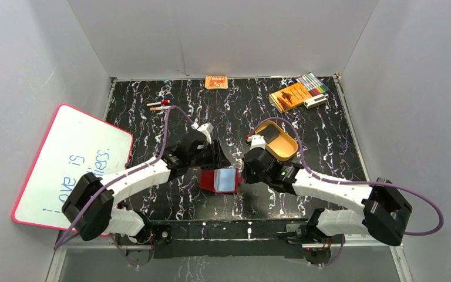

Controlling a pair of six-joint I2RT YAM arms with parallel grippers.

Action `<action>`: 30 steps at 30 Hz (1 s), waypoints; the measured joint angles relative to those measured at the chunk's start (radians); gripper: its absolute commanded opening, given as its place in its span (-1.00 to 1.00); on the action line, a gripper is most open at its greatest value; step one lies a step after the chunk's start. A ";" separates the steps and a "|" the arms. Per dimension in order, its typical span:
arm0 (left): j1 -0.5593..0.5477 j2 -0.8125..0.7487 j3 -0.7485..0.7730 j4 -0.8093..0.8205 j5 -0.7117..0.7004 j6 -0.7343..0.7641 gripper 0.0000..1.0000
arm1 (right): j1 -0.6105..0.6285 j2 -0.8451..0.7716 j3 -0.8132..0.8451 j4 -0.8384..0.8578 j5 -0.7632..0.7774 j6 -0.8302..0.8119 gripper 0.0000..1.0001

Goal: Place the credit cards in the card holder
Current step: Open the card holder at the center of the board.

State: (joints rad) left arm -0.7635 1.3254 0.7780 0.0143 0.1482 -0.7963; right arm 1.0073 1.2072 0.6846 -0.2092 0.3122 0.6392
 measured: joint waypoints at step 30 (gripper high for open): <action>-0.001 0.126 -0.195 0.126 -0.097 -0.068 -0.53 | 0.000 -0.185 0.029 -0.097 -0.106 0.061 0.02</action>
State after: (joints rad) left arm -0.7643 1.4517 0.5827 0.1406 0.0517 -0.8646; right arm 1.0073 1.0222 0.7136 -0.3065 0.2062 0.7002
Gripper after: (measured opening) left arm 0.244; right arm 0.511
